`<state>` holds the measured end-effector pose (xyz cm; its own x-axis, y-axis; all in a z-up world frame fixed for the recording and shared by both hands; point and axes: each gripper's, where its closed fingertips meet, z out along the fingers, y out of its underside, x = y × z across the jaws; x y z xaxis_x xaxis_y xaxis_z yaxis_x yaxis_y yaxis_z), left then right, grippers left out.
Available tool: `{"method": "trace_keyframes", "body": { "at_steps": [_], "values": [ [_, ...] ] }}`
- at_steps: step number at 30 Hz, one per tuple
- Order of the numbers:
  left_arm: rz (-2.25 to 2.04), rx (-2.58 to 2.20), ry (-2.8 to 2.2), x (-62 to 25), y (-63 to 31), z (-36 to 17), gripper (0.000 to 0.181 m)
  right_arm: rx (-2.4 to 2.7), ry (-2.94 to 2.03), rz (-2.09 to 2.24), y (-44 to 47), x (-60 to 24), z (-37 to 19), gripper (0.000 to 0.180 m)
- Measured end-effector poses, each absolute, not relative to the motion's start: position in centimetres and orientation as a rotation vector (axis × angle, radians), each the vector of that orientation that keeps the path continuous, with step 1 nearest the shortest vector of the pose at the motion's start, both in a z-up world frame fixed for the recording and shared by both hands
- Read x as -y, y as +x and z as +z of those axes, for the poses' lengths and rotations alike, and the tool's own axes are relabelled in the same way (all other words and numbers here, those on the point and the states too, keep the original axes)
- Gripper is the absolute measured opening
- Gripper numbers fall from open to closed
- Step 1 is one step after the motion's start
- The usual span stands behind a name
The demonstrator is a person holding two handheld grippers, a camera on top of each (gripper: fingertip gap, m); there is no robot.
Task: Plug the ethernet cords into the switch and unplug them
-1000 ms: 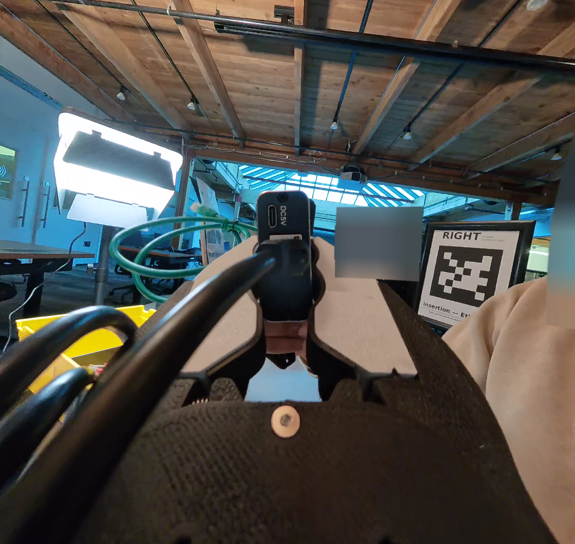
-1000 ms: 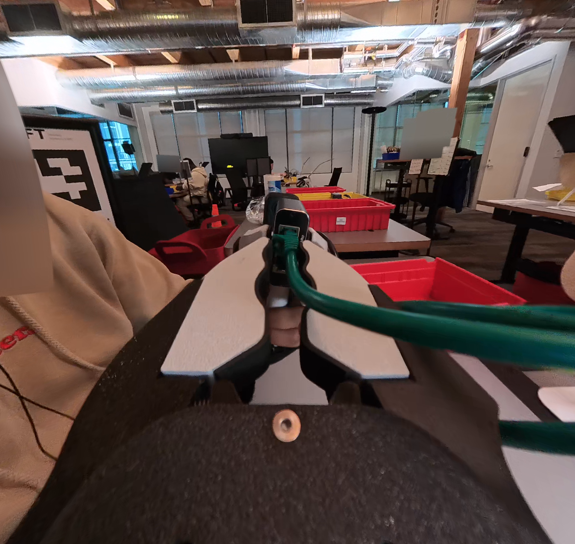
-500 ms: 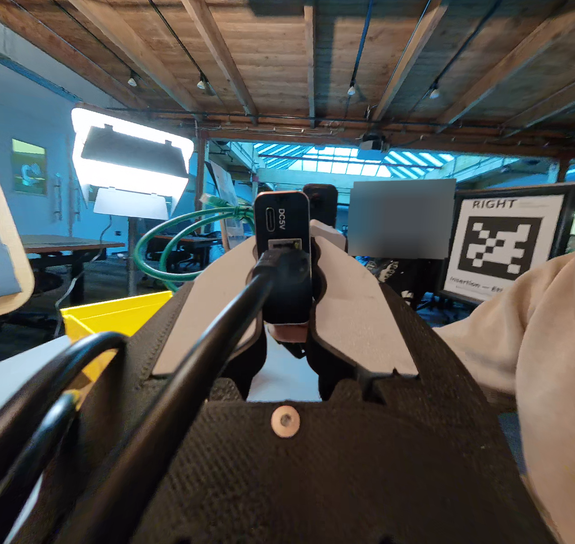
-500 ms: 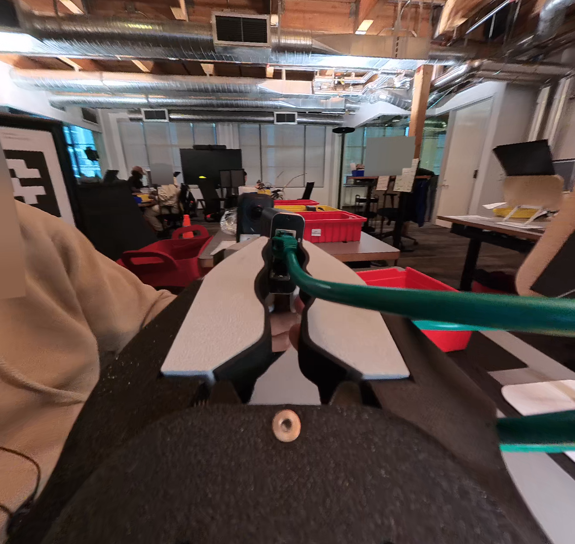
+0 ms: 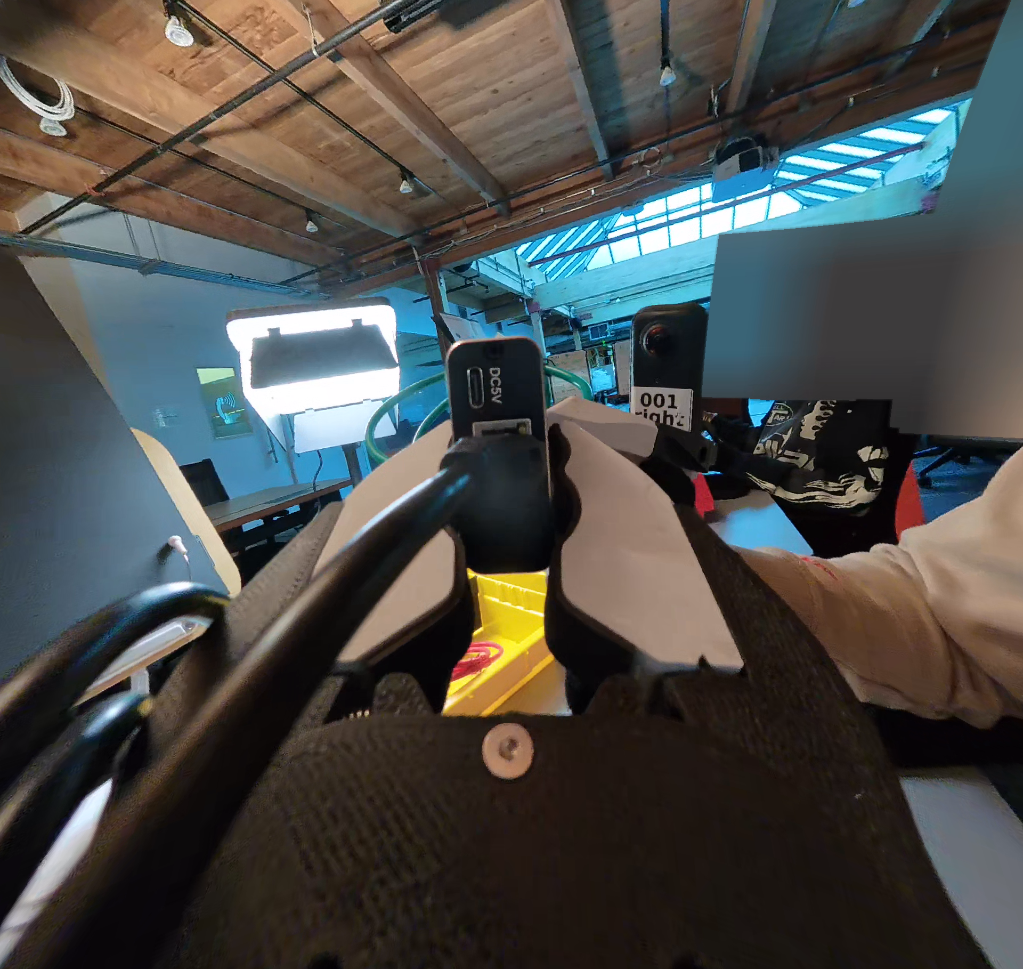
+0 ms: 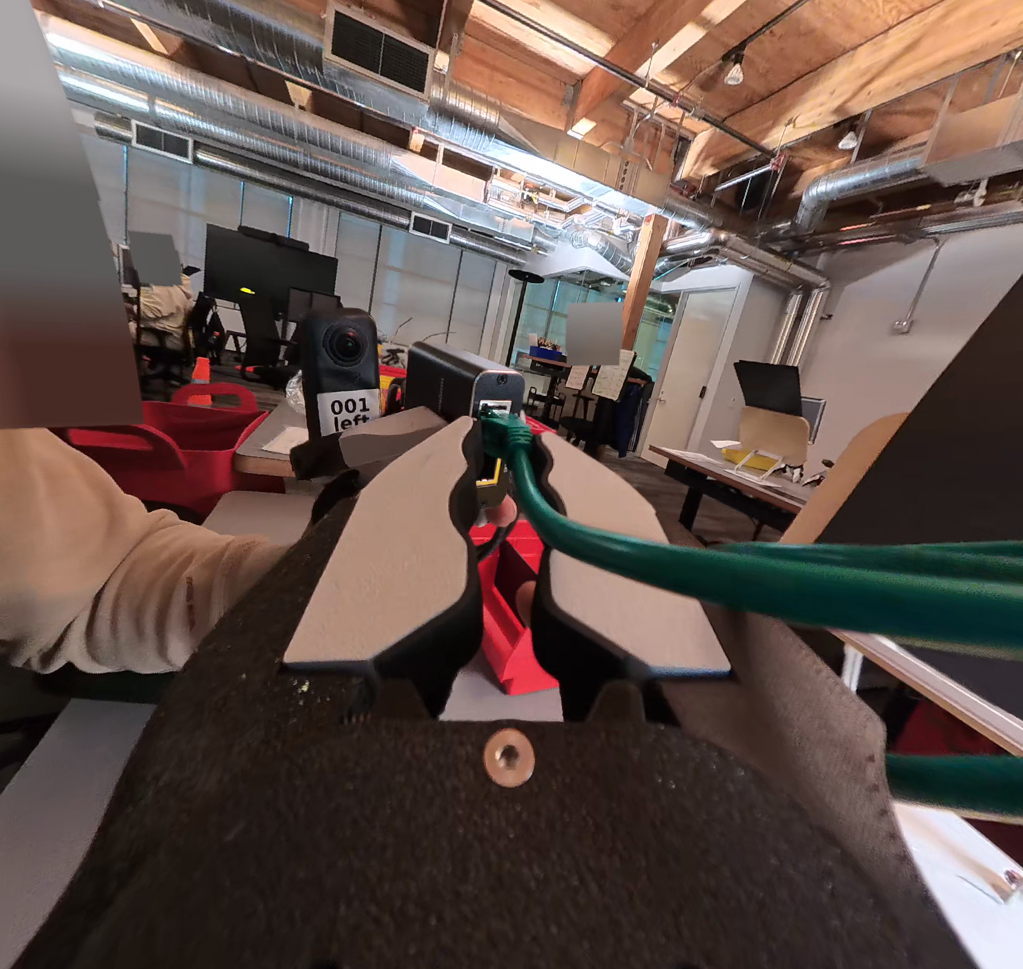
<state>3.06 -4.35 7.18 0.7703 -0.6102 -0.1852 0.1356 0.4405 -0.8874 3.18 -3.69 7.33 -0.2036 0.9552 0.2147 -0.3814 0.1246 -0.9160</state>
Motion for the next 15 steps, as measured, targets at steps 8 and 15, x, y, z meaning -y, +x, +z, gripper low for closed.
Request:
{"method": "trace_keyframes", "body": {
  "at_steps": [8,15],
  "values": [
    [-0.422,-0.409,-0.858,8.1,-2.1,13.0,0.027,1.008,-0.777,1.490,5.6,-1.9,8.7,0.011],
    [-0.732,-0.340,-1.091,4.5,-4.0,10.6,0.027,1.159,-1.050,1.476,5.5,-5.6,7.4,0.012]
  ]
}}
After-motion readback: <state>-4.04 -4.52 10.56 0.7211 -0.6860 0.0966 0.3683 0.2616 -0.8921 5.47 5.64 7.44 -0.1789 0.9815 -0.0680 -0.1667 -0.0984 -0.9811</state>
